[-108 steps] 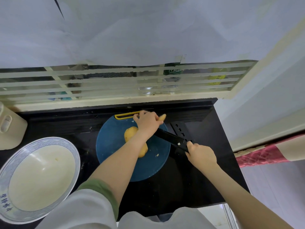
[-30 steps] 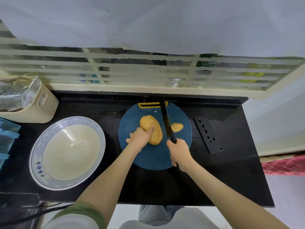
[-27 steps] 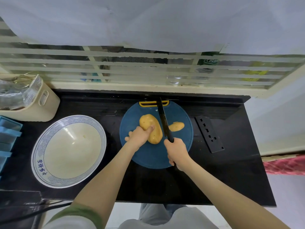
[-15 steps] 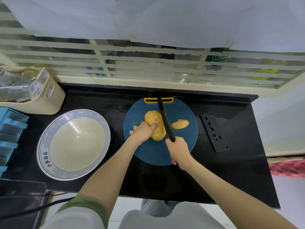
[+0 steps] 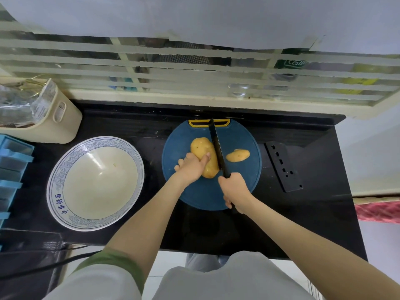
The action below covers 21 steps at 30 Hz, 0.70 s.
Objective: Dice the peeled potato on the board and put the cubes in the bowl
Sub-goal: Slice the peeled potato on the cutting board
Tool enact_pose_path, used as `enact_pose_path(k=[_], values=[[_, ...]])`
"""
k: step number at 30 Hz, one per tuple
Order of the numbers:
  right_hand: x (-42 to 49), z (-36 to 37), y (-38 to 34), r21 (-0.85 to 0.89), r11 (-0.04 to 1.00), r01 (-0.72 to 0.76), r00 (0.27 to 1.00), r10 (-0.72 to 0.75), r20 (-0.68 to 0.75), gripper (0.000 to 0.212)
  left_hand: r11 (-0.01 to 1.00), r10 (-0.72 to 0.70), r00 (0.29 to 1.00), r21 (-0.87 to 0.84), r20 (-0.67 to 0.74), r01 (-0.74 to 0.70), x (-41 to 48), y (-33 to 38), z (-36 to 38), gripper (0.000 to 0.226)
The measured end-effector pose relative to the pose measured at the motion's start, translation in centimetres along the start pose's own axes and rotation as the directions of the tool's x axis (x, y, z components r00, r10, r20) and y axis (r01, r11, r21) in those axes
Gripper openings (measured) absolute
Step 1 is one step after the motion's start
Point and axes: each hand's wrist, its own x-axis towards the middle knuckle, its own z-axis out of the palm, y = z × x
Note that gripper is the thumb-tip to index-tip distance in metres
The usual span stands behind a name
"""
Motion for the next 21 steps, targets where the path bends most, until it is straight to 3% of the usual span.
enact_pose_path(k=[14, 21], values=[[0.4, -0.2, 1.7, -0.012, 0.996, -0.086, 0.996, 0.087, 0.031, 0.013, 0.991, 0.018, 1.0, 0.129, -0.012, -0.017, -0.2, 0.4, -0.3, 0.082], [2.3, 1.3, 1.7, 0.06, 0.997, -0.055, 0.997, 0.058, -0.054, 0.034, 0.99, 0.012, 1.0, 0.139, 0.027, -0.015, -0.3, 0.4, -0.5, 0.081]])
